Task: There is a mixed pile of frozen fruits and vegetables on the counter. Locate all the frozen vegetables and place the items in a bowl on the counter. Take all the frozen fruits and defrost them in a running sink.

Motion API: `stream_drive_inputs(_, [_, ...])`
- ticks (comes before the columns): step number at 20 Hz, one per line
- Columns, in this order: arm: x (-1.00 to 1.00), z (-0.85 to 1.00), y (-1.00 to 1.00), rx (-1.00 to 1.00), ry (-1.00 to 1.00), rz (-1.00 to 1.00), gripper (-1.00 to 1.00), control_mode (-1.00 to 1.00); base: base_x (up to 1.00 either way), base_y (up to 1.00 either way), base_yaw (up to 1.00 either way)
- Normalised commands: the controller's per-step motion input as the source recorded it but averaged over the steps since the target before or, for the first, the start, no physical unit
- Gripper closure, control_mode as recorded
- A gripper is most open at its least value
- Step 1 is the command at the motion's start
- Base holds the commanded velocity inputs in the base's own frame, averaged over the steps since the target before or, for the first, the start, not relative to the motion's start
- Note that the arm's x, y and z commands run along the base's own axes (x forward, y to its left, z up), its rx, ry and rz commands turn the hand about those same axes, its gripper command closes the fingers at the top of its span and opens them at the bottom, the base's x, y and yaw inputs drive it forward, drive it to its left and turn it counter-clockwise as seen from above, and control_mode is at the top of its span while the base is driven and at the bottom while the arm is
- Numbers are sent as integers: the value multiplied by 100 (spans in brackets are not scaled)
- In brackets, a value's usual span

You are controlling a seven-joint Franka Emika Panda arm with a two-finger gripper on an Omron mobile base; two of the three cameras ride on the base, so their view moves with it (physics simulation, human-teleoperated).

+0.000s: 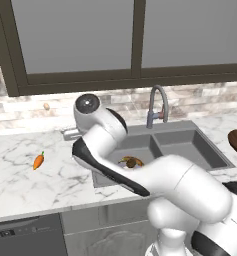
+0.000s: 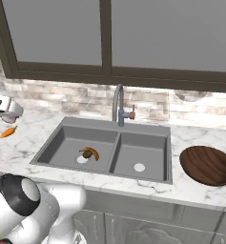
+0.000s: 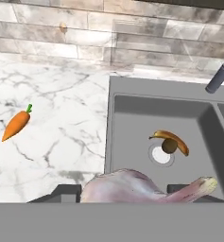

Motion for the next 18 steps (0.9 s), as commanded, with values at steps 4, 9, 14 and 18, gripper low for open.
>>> stream_drive_inputs(4, [-59,27,-56,3,0,-2,100,-100,0,0,0])
stream_drive_inputs(9, [-40,0,-14,0,-8,0,100,-100,0,0,0])
stream_drive_inputs(14, [-60,21,-47,0,-9,-2,100,-100,0,0,0])
stream_drive_inputs(18, [-42,64,-59,1,0,-7,100,-100,0,0,0])
